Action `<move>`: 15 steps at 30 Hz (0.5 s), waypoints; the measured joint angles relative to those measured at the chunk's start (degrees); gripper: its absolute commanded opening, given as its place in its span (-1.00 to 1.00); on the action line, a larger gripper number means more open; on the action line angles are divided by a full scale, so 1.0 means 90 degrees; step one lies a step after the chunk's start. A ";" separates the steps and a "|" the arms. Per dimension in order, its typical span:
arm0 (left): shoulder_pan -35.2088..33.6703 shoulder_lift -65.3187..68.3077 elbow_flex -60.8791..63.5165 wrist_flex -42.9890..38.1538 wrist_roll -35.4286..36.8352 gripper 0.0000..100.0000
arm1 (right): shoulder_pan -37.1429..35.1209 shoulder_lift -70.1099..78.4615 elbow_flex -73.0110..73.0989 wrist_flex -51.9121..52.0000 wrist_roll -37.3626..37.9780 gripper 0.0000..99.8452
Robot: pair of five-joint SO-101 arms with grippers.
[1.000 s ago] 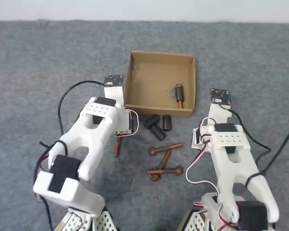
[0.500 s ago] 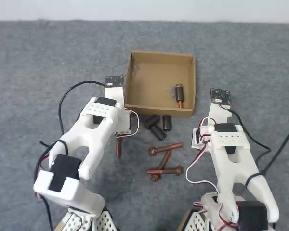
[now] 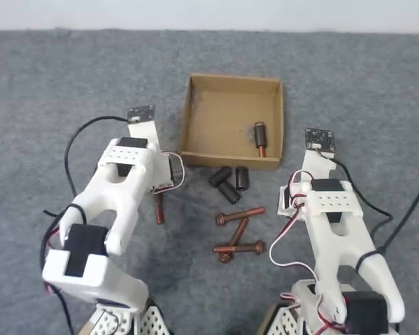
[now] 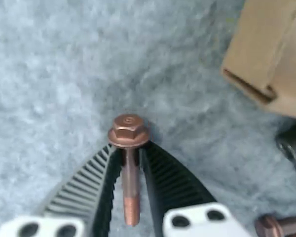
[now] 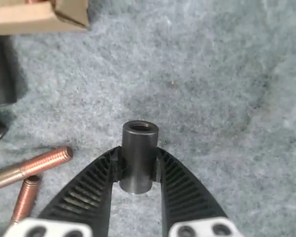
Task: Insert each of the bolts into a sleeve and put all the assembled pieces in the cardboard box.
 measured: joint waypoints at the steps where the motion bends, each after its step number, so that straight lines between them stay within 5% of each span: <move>1: -0.0010 0.0000 0.0000 -0.0068 0.0000 -0.98 | 0.0000 0.0000 0.0000 0.0000 0.0000 -0.96; 6: -0.0010 0.0000 0.0000 -0.0225 0.0000 -0.98 | 0.0000 0.0000 0.0000 0.0078 0.0000 -0.76; 15: -0.0020 0.0000 0.0000 -0.0225 0.0000 -0.98 | 0.0000 0.0000 0.0000 0.0400 0.0000 -0.76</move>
